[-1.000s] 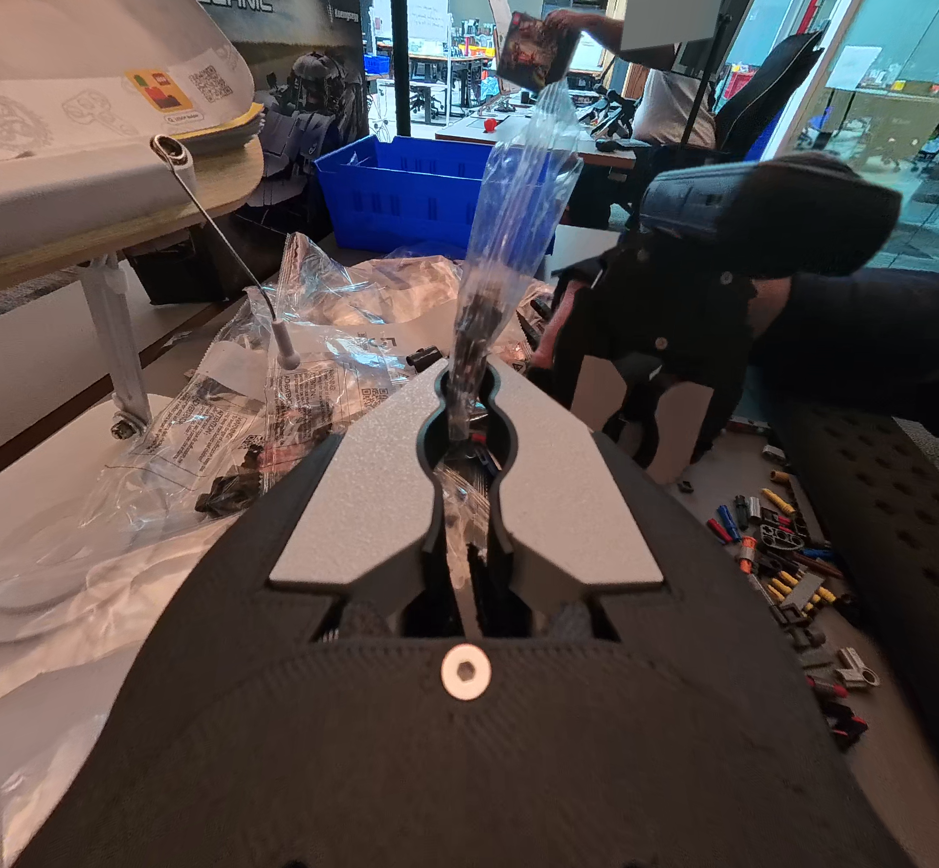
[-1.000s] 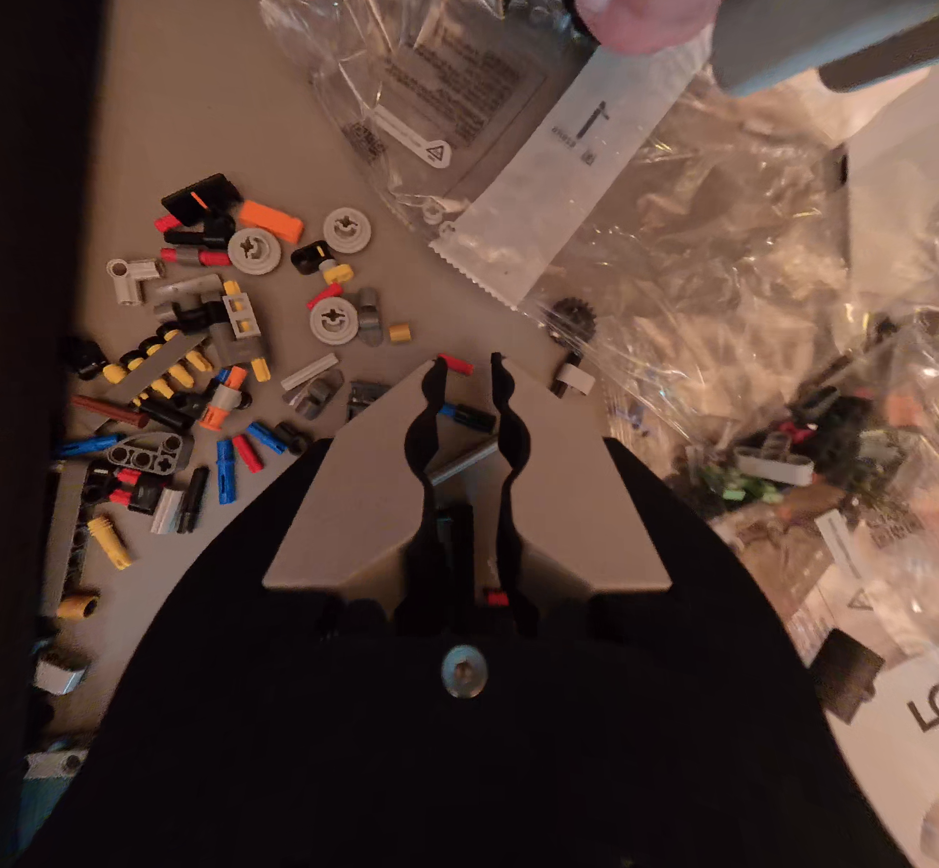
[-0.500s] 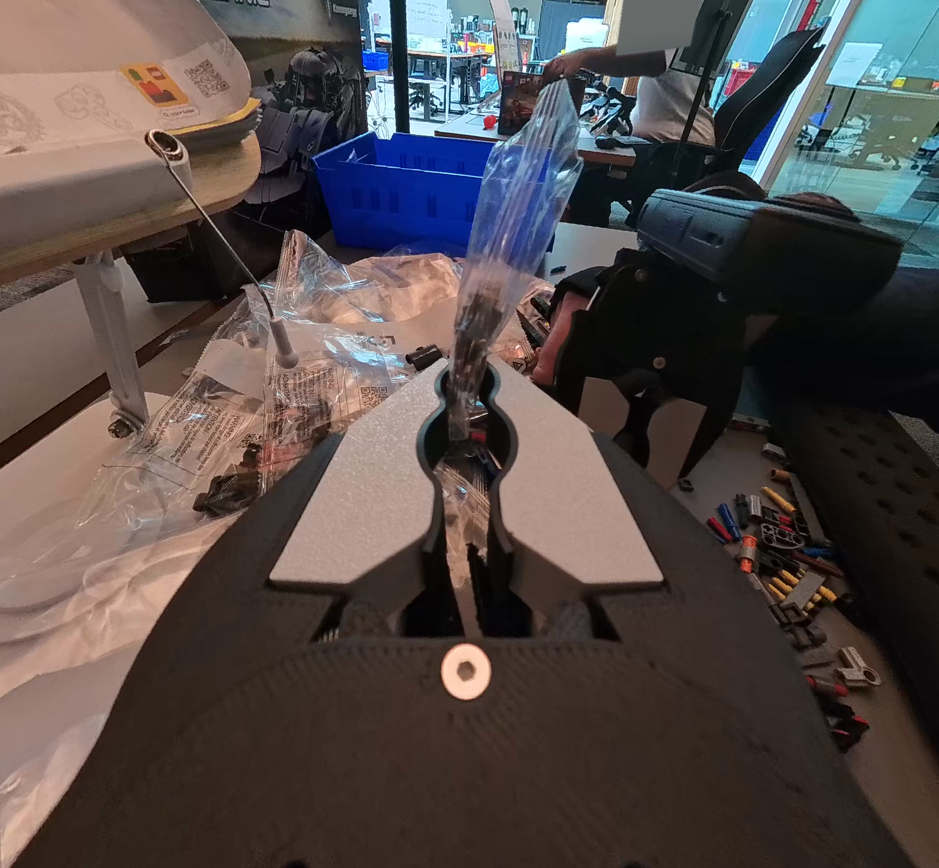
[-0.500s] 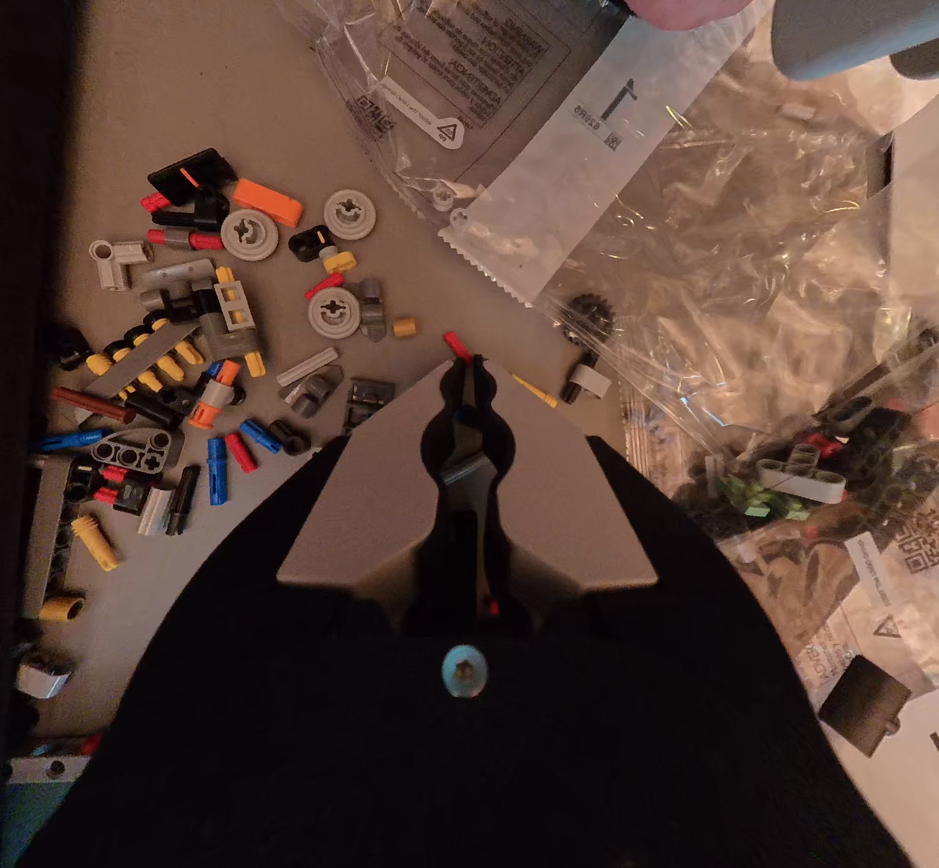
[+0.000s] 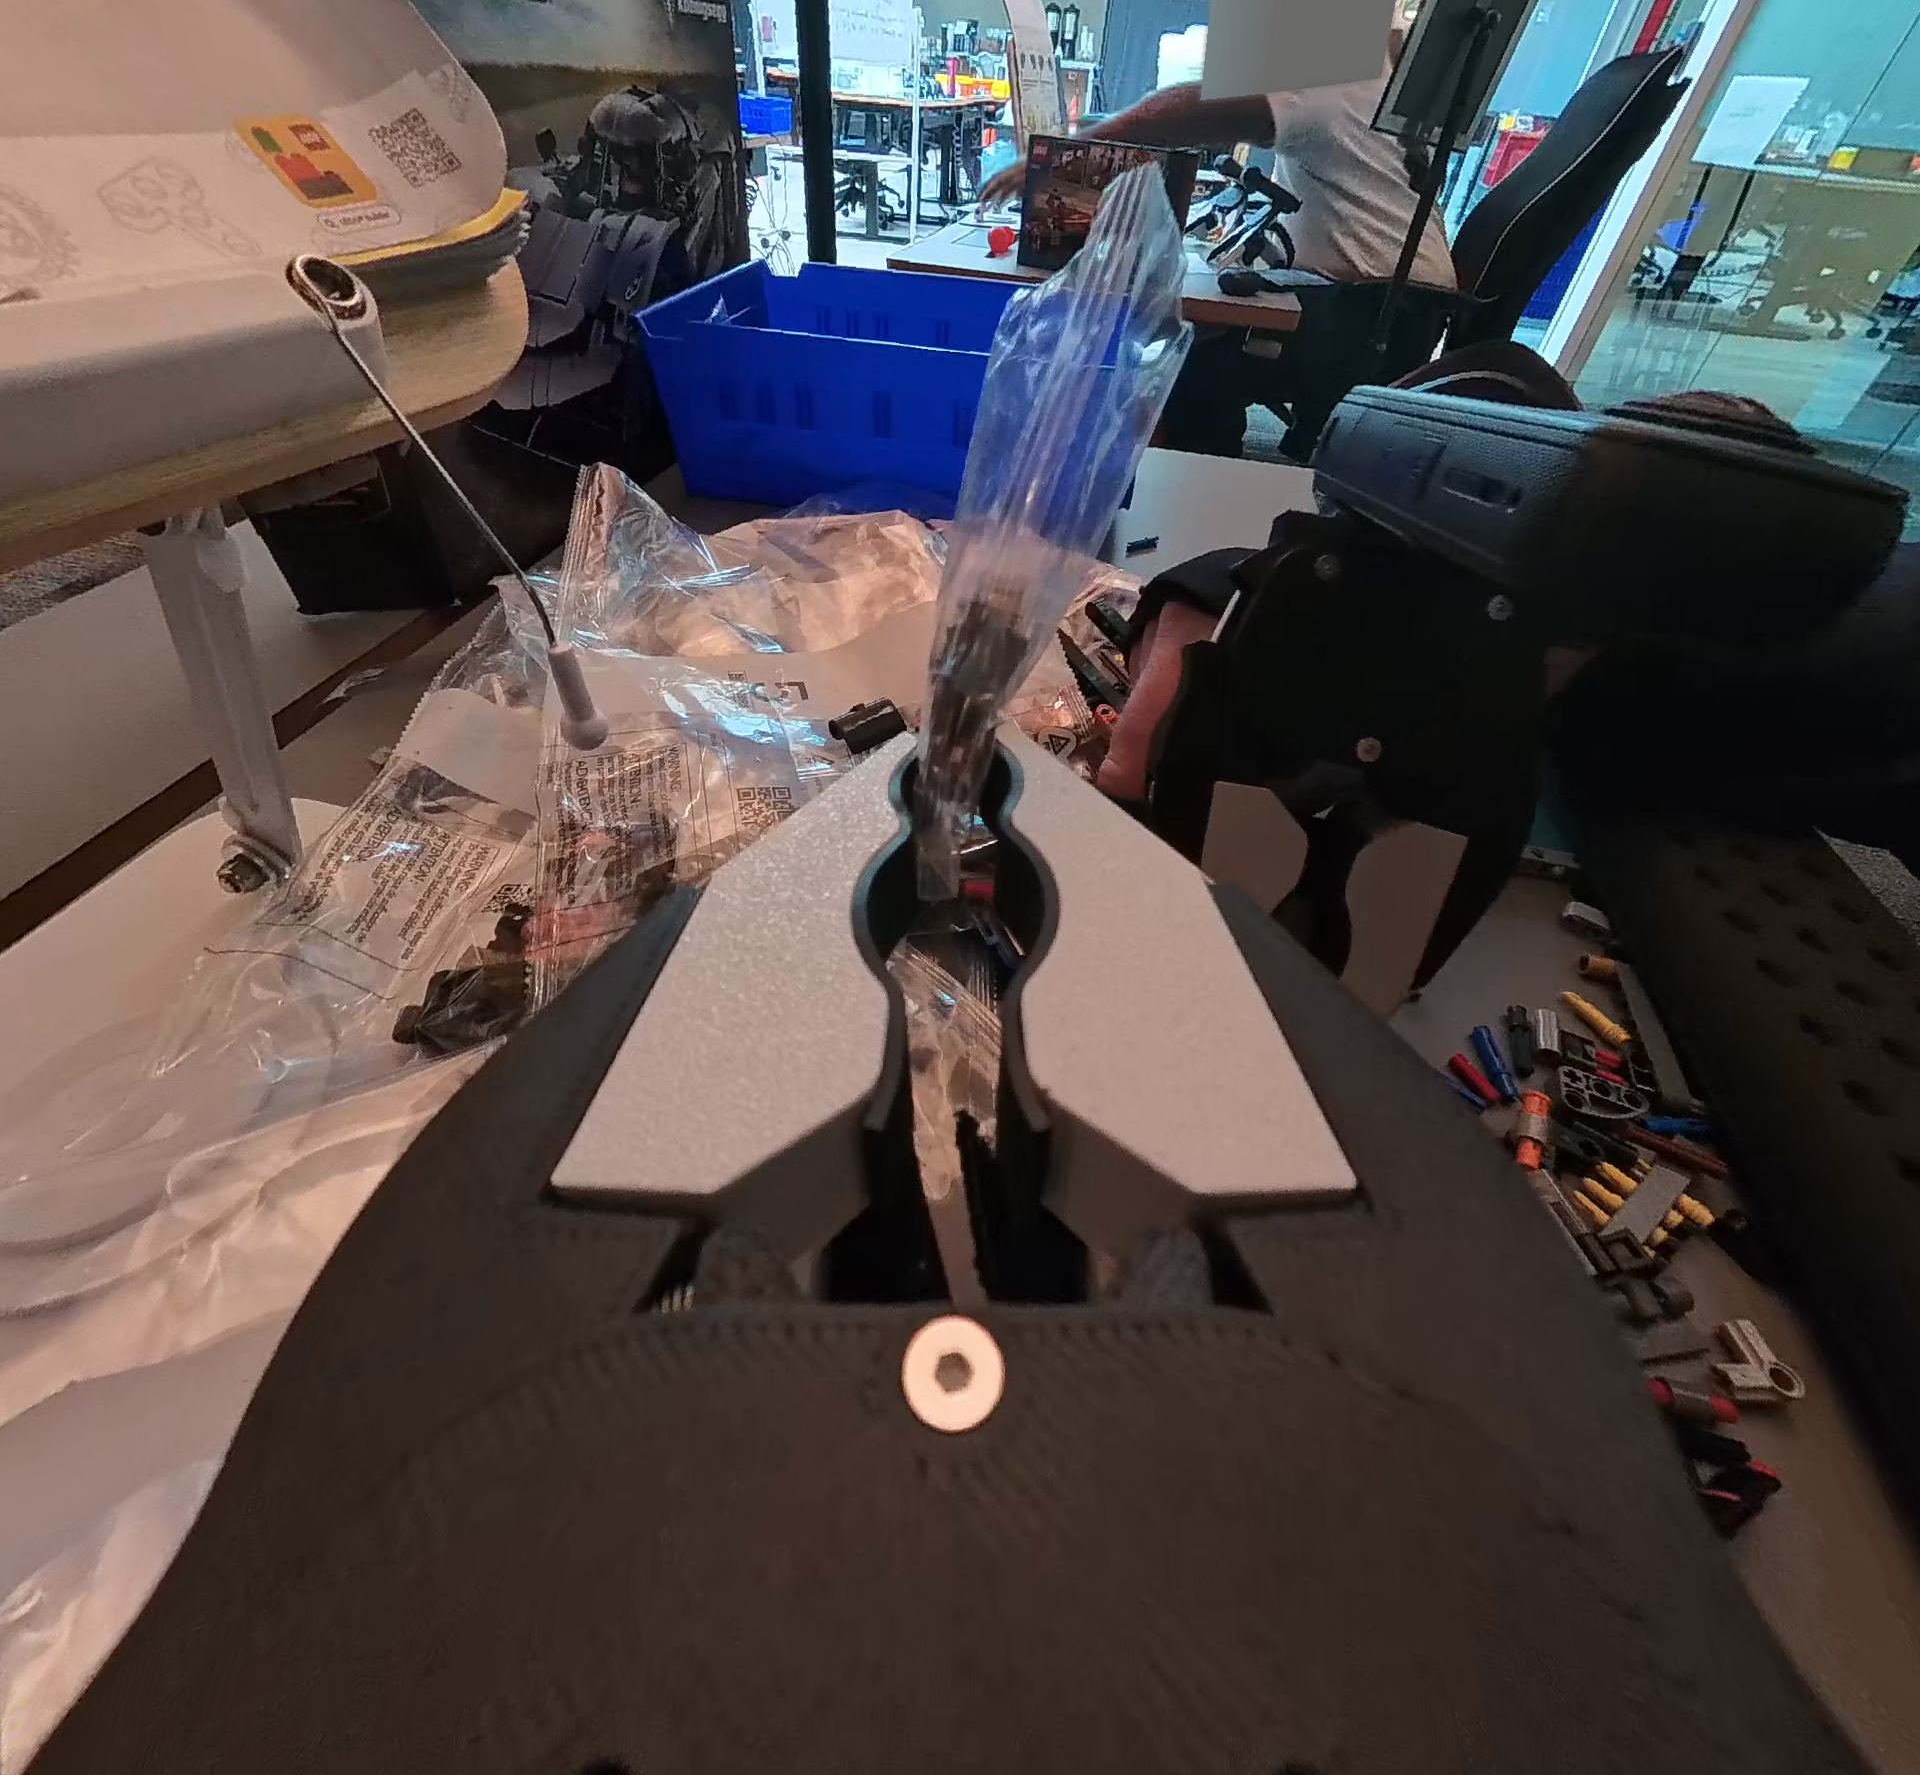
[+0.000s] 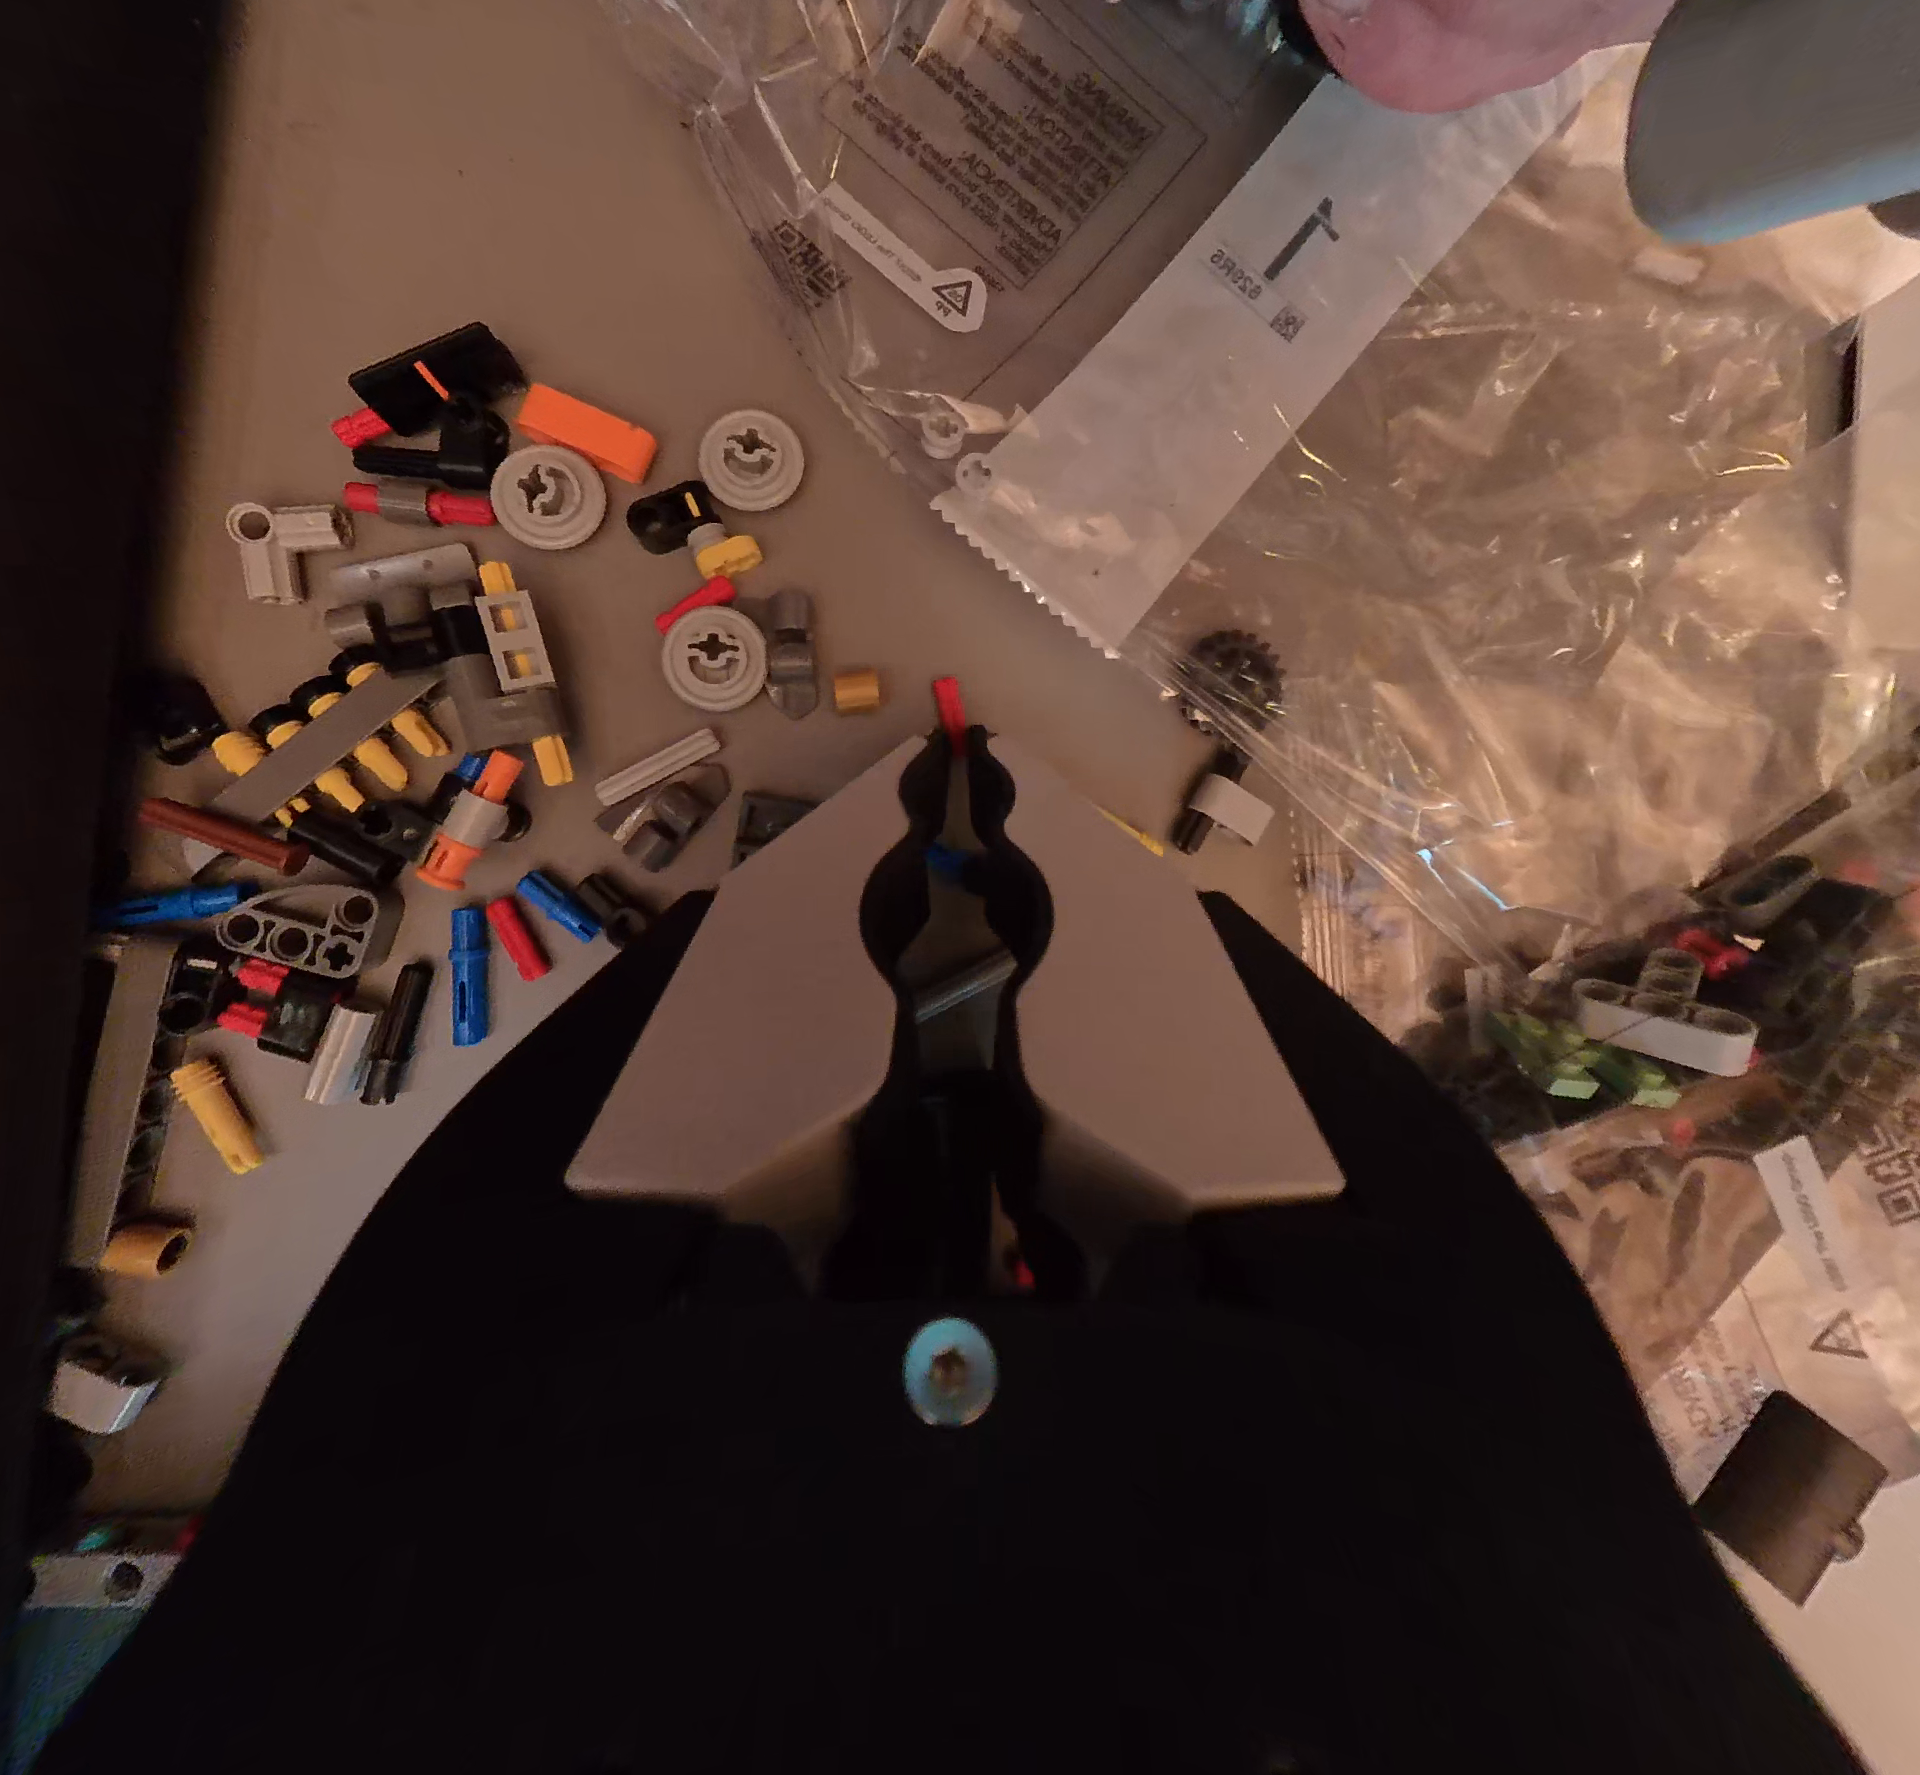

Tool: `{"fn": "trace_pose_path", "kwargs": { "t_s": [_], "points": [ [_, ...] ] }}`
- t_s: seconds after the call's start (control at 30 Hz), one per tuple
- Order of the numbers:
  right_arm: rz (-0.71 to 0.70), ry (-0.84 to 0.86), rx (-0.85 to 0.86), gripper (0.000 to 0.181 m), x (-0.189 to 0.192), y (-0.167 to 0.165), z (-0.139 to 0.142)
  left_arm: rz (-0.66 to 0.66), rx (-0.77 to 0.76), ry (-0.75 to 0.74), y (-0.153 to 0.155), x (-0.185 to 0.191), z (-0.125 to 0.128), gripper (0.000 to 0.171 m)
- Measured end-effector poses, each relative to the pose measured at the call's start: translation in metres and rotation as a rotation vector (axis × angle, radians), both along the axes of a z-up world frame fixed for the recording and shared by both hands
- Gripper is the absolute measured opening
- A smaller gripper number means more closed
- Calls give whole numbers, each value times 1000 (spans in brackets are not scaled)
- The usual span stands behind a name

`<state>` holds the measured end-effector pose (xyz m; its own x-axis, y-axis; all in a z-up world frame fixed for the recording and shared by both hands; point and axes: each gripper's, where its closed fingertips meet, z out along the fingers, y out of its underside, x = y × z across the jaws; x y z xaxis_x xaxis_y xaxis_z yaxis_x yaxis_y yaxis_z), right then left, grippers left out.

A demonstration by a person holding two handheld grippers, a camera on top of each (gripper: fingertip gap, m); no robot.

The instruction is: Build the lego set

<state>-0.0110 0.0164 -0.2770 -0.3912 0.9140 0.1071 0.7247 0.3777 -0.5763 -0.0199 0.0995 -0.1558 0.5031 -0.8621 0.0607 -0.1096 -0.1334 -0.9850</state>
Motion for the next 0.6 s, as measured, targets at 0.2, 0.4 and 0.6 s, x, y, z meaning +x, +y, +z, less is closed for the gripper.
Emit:
{"fn": "trace_pose_path", "kwargs": {
  "t_s": [0.2, 0.4, 0.6],
  "points": [
    [-16, 25, -1, 0, 0, 4, 5, 1, 1, -1, 0, 0, 1, 5],
    [-85, 162, 26, 0, -1, 21, 38, -1, 0, 3, 0, 0, 0, 5],
    [-204, 392, 110, 0, 2, 50, 93, -11, -12, 40, -1, 3, -8, 5]
  ]
}}
